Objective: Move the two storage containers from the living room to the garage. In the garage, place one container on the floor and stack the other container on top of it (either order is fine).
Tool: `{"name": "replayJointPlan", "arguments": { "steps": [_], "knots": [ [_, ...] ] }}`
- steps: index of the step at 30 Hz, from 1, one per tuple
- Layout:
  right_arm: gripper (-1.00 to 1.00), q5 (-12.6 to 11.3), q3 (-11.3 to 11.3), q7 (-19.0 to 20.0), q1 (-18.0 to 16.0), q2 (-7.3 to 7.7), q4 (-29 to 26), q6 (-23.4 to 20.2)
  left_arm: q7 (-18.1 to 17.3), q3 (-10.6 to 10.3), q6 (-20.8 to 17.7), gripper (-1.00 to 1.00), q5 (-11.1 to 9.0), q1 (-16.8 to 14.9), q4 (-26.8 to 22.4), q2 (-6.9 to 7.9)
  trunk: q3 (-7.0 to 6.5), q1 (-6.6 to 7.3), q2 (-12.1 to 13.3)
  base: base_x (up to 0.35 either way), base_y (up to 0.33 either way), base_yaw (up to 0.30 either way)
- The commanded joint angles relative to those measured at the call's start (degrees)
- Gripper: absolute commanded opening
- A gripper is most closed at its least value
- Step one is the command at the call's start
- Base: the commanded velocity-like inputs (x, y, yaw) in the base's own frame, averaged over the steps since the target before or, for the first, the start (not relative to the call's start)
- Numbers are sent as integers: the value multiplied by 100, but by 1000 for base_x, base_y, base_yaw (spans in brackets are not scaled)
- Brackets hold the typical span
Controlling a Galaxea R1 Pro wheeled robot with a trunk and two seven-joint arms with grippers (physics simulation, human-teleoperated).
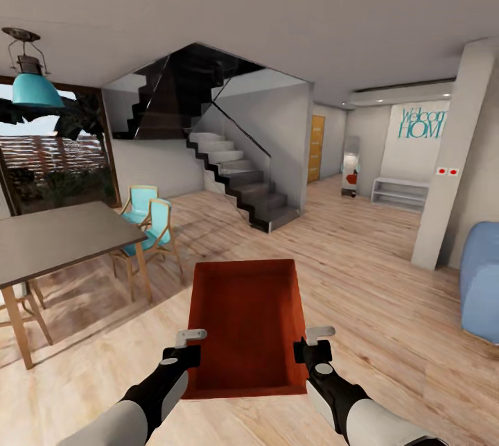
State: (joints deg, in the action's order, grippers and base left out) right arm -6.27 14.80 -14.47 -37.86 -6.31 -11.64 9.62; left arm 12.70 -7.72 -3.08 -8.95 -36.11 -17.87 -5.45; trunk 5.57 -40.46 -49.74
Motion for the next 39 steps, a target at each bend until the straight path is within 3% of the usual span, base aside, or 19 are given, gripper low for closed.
{"name": "replayJointPlan", "arguments": {
  "steps": [1, 39],
  "knots": [
    [-100, -462, -241, -188, -10, 4, 22, 40, 250, 86, 9, -100, 77, -2, -36, 16, 8, -4, -6, 319, 0, -284],
    [-100, -466, -241, -188, -9, -2, 22, 34, 250, 86, 9, -100, 68, -2, -24, 21, 8, -4, -6, 319, 0, -284]
  ]
}}
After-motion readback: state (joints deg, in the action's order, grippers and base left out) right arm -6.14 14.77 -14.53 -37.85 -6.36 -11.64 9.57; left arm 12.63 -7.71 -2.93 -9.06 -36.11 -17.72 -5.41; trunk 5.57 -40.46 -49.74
